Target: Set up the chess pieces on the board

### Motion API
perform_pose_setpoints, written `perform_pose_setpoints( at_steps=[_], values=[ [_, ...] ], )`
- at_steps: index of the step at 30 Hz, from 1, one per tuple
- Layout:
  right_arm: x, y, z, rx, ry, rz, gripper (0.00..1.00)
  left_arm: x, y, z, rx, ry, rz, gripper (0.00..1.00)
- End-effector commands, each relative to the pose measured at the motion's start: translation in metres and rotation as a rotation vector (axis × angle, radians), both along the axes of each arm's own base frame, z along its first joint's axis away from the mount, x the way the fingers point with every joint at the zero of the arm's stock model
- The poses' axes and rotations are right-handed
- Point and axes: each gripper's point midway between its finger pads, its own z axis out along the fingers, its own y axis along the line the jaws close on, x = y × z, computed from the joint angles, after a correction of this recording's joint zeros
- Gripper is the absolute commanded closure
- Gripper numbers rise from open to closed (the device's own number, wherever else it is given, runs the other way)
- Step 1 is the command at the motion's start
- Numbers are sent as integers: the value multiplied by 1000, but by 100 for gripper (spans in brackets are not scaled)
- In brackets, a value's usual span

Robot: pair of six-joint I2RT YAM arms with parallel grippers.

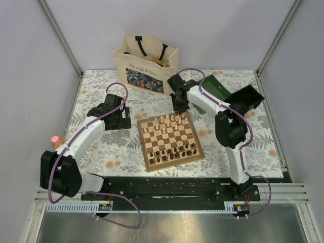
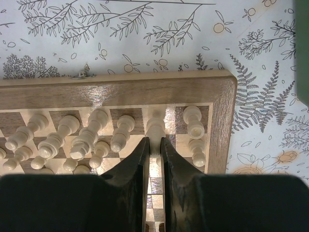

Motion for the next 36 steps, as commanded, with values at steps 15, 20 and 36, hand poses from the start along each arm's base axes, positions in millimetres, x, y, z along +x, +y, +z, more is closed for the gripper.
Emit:
perform_pose_setpoints(
  at_steps=[15,20,36],
  values=[
    [7,2,5,20,-26,9,71,4,-3,4,-14,-23,-13,1],
    [11,4,31,46,-73,12,66,4,-3,5,-15,-25,-11,1],
    [-43,9,61,156,-85,23,62,5,-2,3,-10,-17,-10,1]
  ],
)
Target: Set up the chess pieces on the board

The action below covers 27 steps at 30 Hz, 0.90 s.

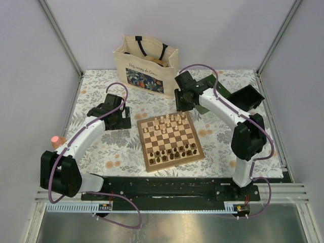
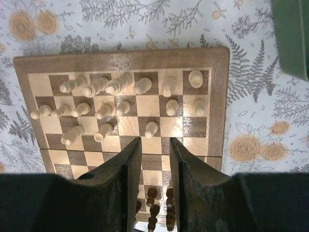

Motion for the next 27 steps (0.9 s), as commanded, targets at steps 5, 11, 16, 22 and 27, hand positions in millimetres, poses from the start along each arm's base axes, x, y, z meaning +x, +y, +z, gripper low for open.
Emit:
perform_pose_setpoints(
  at_steps=[5,11,16,22,27],
  values=[
    [-30,17,-34,7,84,19,60,5,-4,2,-15,-14,-13,1],
    [-33,19,-51,-17,120,23,60,5,-3,2,-15,-14,-12,1],
    [-32,20,-58,-25,131,32,60,5,-4,1,-14,-11,-13,1],
    [-32,22,-69,-41,156,35,61,6,-3,1,-12,-10,-14,1],
    [-34,21,-76,-54,168,36,63,7,-4,2,-13,-13,-16,1]
  ],
)
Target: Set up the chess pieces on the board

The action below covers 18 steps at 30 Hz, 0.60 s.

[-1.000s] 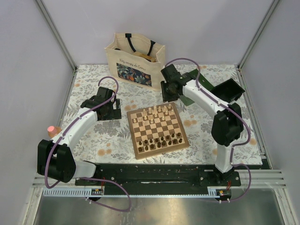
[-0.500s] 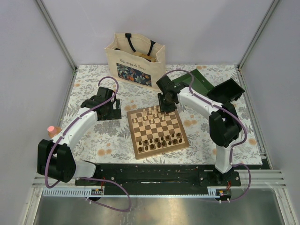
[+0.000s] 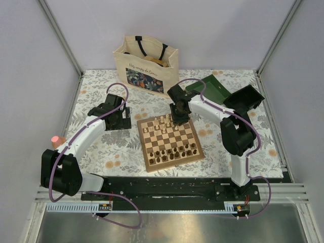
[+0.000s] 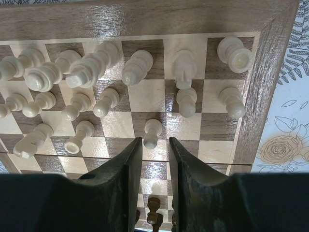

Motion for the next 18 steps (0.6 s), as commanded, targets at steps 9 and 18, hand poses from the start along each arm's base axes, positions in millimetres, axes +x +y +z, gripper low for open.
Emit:
perform_pose_setpoints(
  at_steps=[9,18],
  values=[
    [5,14,4,30,-7,16,69,6,-2,6,-11,-27,-12,1],
    [1,14,4,29,-2,26,70,6,-3,5,-10,-25,-15,1]
  ],
)
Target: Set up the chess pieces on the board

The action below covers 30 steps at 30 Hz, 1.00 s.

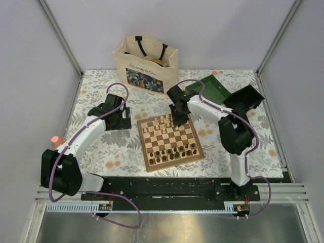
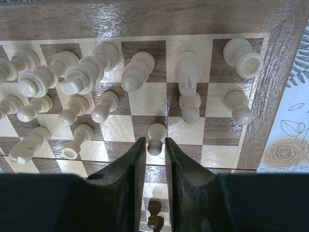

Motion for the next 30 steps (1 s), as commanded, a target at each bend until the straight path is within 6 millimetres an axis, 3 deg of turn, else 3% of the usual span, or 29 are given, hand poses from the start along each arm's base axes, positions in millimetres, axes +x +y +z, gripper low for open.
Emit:
perform_pose_setpoints(
  at_steps=[1,7,18,30],
  values=[
    [1,13,14,36,-25,24,71,6,-3,6,-11,-27,-12,1],
    [3,15,18,46,-34,28,80,6,-2,5,-7,-21,-13,1],
    [25,26,27,64,-94,0,80,7,-2,5,-8,-23,-13,1],
    [25,22,16,31,-79,-2,79,6,-2,6,-5,-23,-11,1]
  ],
)
